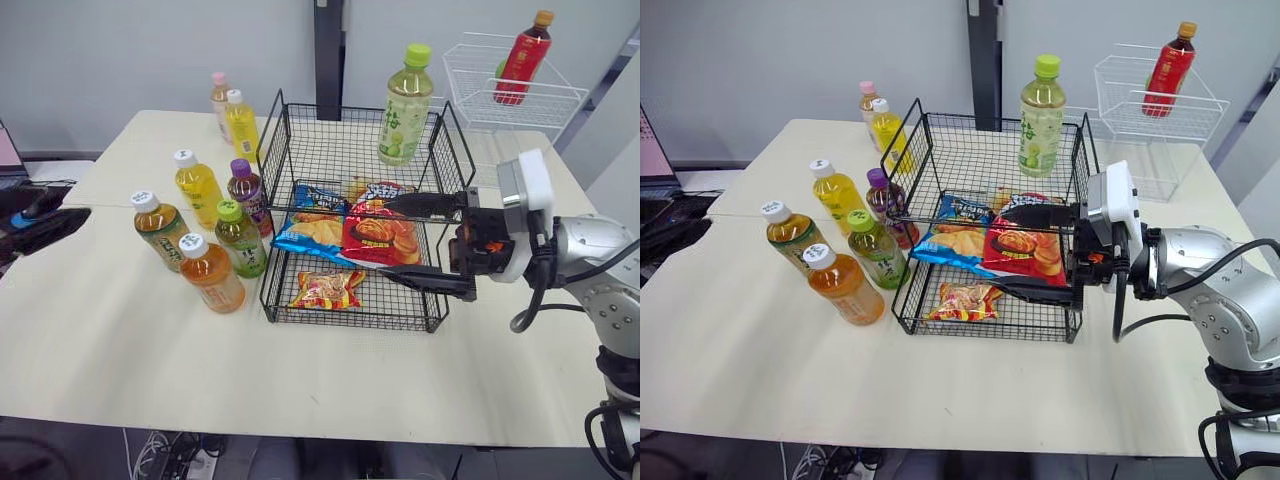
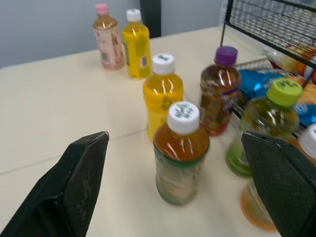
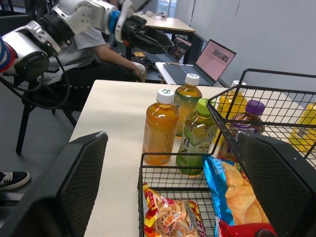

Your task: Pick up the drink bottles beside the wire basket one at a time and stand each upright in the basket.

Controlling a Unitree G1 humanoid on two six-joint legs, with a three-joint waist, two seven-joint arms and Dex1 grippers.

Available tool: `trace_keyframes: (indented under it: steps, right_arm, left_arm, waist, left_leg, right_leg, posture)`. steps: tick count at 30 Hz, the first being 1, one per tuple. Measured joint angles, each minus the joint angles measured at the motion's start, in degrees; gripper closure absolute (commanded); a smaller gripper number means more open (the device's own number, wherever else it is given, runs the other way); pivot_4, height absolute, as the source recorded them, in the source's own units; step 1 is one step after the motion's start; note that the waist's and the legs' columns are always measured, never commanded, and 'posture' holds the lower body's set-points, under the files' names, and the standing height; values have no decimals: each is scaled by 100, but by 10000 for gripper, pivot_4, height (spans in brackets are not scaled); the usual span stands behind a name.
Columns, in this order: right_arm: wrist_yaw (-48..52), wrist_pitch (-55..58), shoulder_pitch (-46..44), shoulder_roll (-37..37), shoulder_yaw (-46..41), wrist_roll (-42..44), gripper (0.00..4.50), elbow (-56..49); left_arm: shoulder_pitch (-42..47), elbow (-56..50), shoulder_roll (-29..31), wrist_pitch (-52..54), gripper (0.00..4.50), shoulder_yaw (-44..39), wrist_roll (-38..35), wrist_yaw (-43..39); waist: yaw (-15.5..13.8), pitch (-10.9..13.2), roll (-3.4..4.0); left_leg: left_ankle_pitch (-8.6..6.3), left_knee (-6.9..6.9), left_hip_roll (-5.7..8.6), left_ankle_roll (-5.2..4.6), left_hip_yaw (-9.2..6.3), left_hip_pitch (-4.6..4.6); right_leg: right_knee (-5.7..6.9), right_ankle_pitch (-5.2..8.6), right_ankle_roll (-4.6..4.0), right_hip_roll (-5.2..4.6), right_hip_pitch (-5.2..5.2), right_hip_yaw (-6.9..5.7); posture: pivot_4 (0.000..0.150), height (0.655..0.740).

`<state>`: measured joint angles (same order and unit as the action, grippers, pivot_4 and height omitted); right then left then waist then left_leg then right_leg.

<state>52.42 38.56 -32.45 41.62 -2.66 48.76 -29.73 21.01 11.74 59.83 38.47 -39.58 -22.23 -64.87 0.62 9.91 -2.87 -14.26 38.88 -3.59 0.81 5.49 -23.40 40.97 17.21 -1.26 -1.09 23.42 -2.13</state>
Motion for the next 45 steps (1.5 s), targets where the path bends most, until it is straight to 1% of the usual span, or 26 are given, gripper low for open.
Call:
trace_keyframes:
  steps: [7, 12, 15, 18, 26, 27, 31, 37, 41, 45]
  right_arm:
    - [-174, 75, 24, -72, 3, 33, 0, -155]
    - [-296, 124, 30, -117, 2, 38, 0, -255]
    - [-365, 173, 30, -124, 2, 46, 0, -316]
    - [-407, 204, 30, -125, 2, 65, 0, -324]
    - [-537, 245, 30, -126, 2, 200, 0, -422]
    - [-550, 245, 30, -126, 2, 200, 0, -431]
    - [-633, 244, 31, -126, 2, 196, 0, -444]
    - [-704, 239, 71, -124, -2, 194, 0, -516]
    - [-772, 238, 231, -110, -8, 192, 0, -550]
    - [-808, 208, 306, -29, -65, 149, 0, -630]
  left_arm:
    - [1091, 1158, -293, -741, 379, 1259, 229, 466]
    - [1381, 1384, -482, -1154, 379, 1866, 359, 524]
    - [1446, 1462, -559, -1249, 379, 2066, 376, 556]
    - [1462, 1510, -575, -1272, 6125, 2133, 373, 574]
    - [1435, 1421, -575, -1154, 30561, 2130, 201, 624]
    - [1400, 1370, -575, -1136, 31310, 2115, 184, 646]
    - [1163, 1127, -564, -1088, 31310, 1989, 56, 682]
    - [795, 743, -408, -716, 31310, 1763, -182, 671]
    - [525, 431, -121, -434, 31310, 1658, -305, 626]
    - [580, 308, 336, -235, 31310, 1504, -470, 445]
  waist:
    - [-24, 0, 0]
    - [-18, 1, 0]
    - [-13, 1, 0]
    - [-13, 1, 0]
    - [-15, 1, 0]
    - [-15, 1, 0]
    - [-10, 1, 1]
    - [-7, 2, 1]
    - [-9, 4, 1]
    - [-12, 6, -1]
  left_leg:
    - [0, -3, 0, 0, 1, -2]
    - [0, -4, -1, 0, 1, -2]
    - [0, -4, -1, 0, 2, -2]
    - [0, -4, -1, 0, 1, -2]
    - [0, -4, -1, 0, 0, -2]
    - [0, -4, -1, 0, 0, -2]
    - [0, -6, -2, 0, 0, -2]
    - [0, -8, -2, 0, 0, -4]
    - [0, -10, -3, 0, -3, -6]
    - [0, -10, -3, 0, -4, -8]
  right_leg:
    - [-2, -1, 0, 1, 2, -2]
    - [-2, -1, 0, 2, 3, -2]
    - [-2, -1, 0, 2, 3, -2]
    - [-2, 0, 0, 2, 3, -3]
    - [-3, 0, 0, 2, 2, -3]
    - [-3, 0, 0, 2, 2, -3]
    - [-5, 0, 0, 2, 3, -3]
    - [-10, 0, 1, 2, 3, -4]
    - [-12, 0, 1, 2, 3, -5]
    - [-16, 0, 1, 2, 4, -7]
  posture:
    - [1500, 7400]
    - [1500, 7400]
    - [1500, 7400]
    - [1500, 7400]
    - [1500, 7400]
    - [1500, 7400]
    - [1500, 7400]
    - [1500, 7400]
    - [1500, 7400]
    - [1500, 7400]
